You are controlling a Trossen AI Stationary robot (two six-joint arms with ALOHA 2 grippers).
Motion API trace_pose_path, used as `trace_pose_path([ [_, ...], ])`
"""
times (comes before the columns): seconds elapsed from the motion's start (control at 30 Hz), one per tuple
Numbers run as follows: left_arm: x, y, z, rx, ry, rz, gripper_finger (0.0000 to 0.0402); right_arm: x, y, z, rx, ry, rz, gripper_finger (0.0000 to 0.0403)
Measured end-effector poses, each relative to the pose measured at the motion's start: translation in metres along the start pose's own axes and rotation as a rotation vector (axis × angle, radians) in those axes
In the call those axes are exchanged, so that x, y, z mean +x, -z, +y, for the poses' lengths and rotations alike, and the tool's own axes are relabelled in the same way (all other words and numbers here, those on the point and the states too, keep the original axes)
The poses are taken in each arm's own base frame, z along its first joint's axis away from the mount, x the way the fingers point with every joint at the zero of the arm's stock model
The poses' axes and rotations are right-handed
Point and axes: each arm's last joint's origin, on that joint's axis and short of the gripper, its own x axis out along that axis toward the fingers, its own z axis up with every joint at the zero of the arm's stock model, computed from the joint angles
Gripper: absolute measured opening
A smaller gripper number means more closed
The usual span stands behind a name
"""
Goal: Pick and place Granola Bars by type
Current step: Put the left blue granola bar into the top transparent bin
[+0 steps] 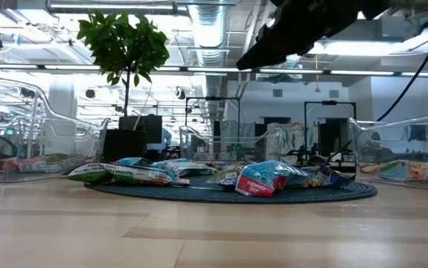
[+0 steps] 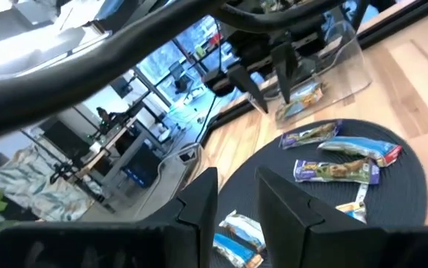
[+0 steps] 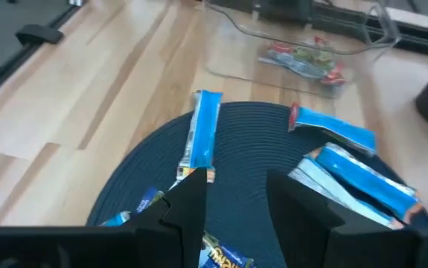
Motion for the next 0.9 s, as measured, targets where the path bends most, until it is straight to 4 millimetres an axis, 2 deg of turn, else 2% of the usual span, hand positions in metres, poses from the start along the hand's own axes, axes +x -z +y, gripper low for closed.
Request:
trace_pose_path([
  [0.13, -0.001, 0.000, 0.000, -0.008, 0.007, 0.005, 0.0087, 0.016, 0.011, -0.004, 0.016, -0.077, 0.037, 0.0134],
  [0.23, -0.001, 0.001, -0.001, -0.020, 0.015, 0.013, 0.0087, 0.040, 0.022, -0.001, 0.010, -0.139, 0.051, 0.0134],
  [0.3, -0.001, 0.002, -0.001, -0.020, 0.016, 0.014, 0.0087, 0.054, 0.035, 0.002, -0.010, -0.172, 0.119, 0.0134],
  [0.37, -0.001, 0.004, -0.001, -0.028, 0.014, 0.013, 0.0087, 0.064, 0.036, 0.003, -0.018, -0.178, 0.143, 0.0133],
  [0.47, 0.000, 0.006, -0.001, -0.025, 0.006, 0.004, 0.0087, 0.072, 0.033, 0.002, -0.039, -0.179, 0.138, 0.0126],
  [0.77, 0.001, 0.009, -0.001, -0.014, -0.006, -0.004, 0.0087, 0.093, 0.054, 0.004, -0.037, -0.212, 0.304, 0.0107],
  [0.9, 0.001, 0.009, -0.001, -0.015, -0.007, -0.004, 0.0087, 0.098, 0.055, 0.005, -0.033, -0.212, 0.314, 0.0107],
])
